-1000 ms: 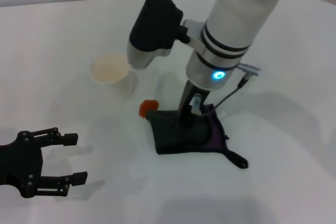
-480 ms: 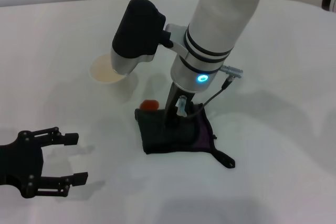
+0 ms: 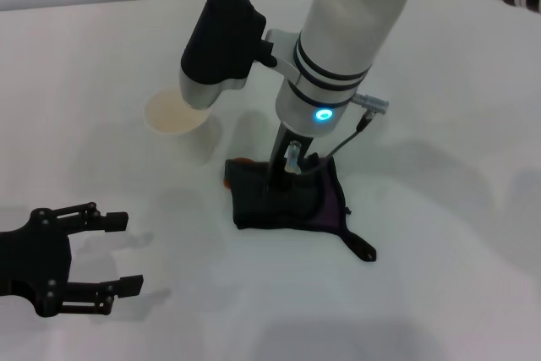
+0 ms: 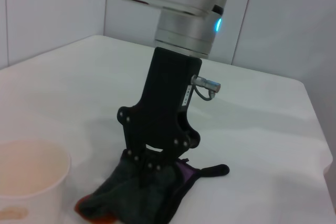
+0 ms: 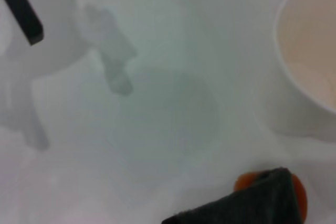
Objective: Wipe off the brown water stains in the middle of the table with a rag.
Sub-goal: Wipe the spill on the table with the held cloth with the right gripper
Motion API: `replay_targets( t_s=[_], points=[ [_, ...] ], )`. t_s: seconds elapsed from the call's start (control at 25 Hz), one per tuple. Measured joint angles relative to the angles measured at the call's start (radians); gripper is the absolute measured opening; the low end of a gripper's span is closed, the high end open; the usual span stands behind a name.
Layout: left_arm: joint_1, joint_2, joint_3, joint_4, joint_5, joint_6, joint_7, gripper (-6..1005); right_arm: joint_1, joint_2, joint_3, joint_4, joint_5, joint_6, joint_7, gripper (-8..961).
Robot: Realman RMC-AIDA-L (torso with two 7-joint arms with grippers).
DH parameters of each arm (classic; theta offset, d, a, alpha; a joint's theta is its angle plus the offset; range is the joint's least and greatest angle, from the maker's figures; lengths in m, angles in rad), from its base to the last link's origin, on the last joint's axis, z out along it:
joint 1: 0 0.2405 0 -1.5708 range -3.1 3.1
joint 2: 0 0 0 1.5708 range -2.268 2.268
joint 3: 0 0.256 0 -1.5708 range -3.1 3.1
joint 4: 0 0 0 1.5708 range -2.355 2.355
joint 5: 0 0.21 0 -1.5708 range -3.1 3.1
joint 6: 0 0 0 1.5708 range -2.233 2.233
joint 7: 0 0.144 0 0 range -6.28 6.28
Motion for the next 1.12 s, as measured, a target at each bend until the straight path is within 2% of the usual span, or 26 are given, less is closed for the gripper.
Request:
replay_targets(
  t_s=[0.48,1.12],
  points=[
    [-0.001,0.002,0.0,0.011,-0.006,0.0,-0.002,865,0.045,0.0,0.021,0.093,-0.032,0.041,-0.001,22],
    [-0.002,0.006,0.0,0.011,-0.006,0.0,0.001,864,0.06,0.0,-0.027,0.052,0.038,-0.022,-0.012,22]
  ],
)
